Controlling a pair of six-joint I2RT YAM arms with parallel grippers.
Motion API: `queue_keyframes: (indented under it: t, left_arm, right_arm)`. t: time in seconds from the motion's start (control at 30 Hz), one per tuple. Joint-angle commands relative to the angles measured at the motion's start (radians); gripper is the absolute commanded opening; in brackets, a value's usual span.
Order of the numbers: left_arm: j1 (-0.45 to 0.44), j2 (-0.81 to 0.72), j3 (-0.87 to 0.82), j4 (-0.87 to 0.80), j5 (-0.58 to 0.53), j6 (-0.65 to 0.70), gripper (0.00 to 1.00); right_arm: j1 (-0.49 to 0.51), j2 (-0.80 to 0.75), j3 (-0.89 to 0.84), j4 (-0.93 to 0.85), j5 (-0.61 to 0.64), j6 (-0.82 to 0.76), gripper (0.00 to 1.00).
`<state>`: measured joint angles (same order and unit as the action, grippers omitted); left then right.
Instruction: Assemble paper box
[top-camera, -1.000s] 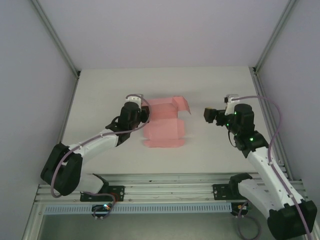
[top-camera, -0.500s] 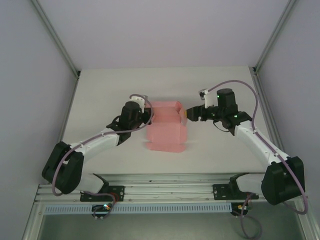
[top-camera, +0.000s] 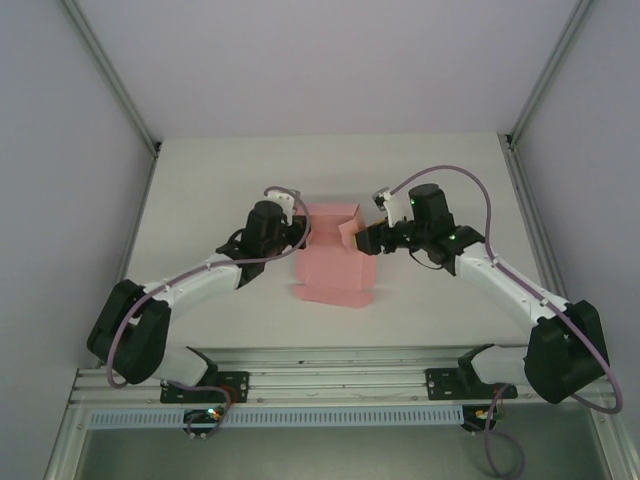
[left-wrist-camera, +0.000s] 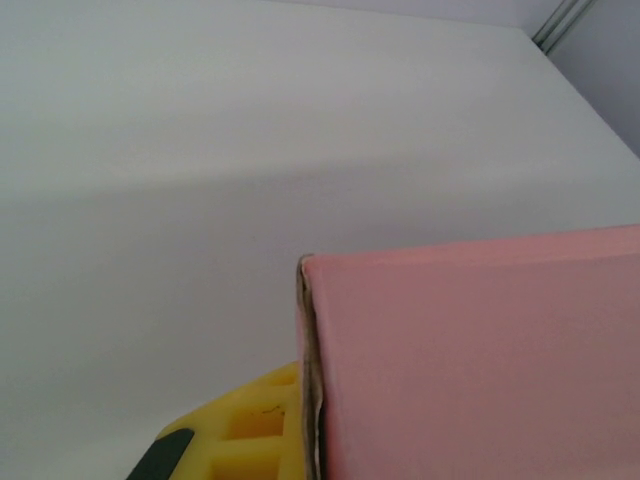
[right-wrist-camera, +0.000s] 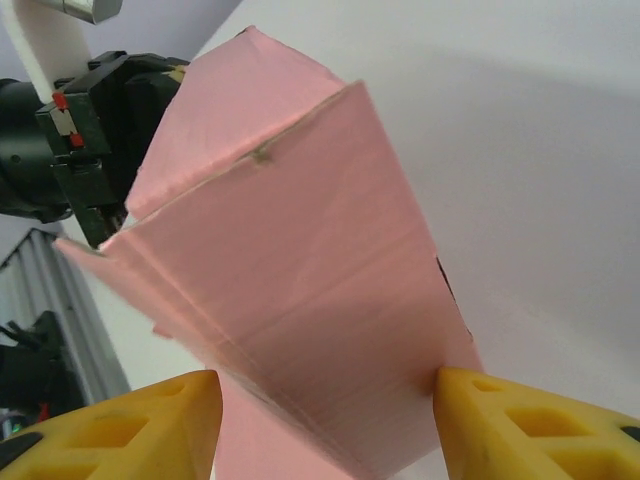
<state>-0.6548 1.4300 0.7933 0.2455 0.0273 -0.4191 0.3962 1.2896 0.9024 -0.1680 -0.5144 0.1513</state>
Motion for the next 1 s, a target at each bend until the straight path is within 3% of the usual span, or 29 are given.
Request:
queue_keyframes:
  t: [0.0,0.27,0.57,0.8,0.97]
  left_arm:
    - [-0.018,0.012,0.056,0.002,0.022,-0.009,0.00]
    - [-0.052,0.034,0.097,-0.057,-0.005,0.017,0.00]
    - [-0.094,0.071,0.166,-0.148,-0.049,-0.008,0.00]
    - [-0.106,0.133,0.317,-0.500,-0.329,-0.188,0.00]
    - [-0.037,0.202,0.412,-0.866,-0.535,-0.364,0.00]
  right_arm:
    - [0.044,-0.007,0.029,0.012,0.183,-0.037,0.56]
    - [0.148,-0.035,0.022,0.067,0.680,-0.066,0.54]
    - [0.172,0.000,0.027,0.142,0.961,-0.057,0.18]
    - [0.182,0.139,0.094,0.097,1.421,-0.027,0.00]
    - [0.140,0.186,0.146,0.011,1.594,-0.010,0.00]
